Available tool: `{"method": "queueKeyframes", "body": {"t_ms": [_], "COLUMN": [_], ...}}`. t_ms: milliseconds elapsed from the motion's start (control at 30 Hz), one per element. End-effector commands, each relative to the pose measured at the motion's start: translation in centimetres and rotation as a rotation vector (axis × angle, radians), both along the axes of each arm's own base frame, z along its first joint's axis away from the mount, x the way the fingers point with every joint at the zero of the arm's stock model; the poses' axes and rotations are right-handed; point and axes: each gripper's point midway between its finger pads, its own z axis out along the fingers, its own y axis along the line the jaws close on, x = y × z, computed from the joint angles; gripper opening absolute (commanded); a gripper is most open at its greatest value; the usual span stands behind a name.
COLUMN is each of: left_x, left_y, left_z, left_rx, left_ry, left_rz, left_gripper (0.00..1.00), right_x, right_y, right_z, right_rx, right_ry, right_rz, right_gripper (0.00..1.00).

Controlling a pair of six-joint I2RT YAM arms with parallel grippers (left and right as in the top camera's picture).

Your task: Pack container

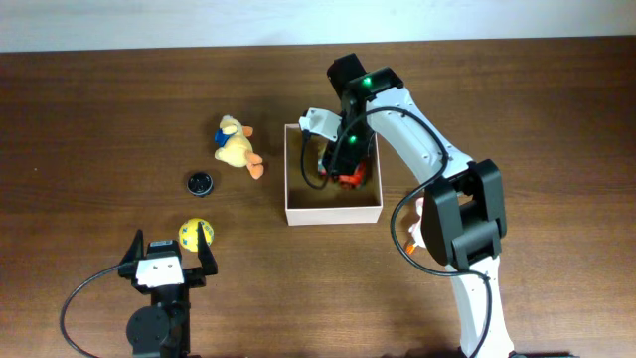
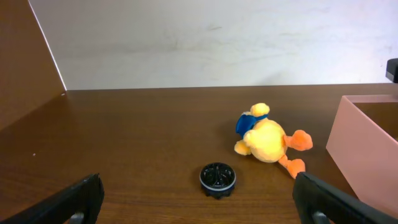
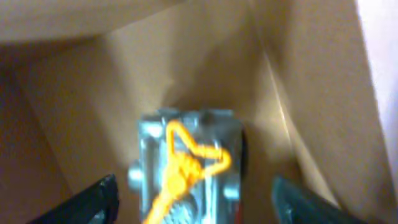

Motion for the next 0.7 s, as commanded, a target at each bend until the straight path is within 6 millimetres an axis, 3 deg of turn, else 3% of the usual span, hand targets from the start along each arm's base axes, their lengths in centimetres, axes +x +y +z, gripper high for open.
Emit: {"method": "queueKeyframes", "body": {"t_ms": [0,200,467,567,667], "left_x": [0.0,0.0,0.0,0.0,0.0], "left_y": [0.0,0.0,0.0,0.0,0.0], "left_z": [-0.2,-0.2,-0.2,-0.2,-0.2], "left_rx": [-0.01,-0.01,-0.01,-0.01,-0.01], "left_ry": [-0.003,-0.003,-0.003,-0.003,-0.003], "left_rz": [-0.001,-0.001,-0.001,-0.001,-0.001], "left_gripper": [0.99,0.99,0.99,0.99,0.99], "right_x": [-0.3,0.1,2.6,3.4,3.7], "right_y": [0.4,0.6,1.7,2.0,2.2], "right_z": [-0.6,0.6,6.9,9.4,11.5], "right_rx": [-0.002,0.011,0.092,0.127,0.148], "right_ry": [0.012,-0.015,-0.132,-0.161,-0.186], "right_rz": [0.009,0.003,-0.124,-0.184,-0.201], "right_gripper": [0.86,0.89,0.88,0.78,0.62]}}
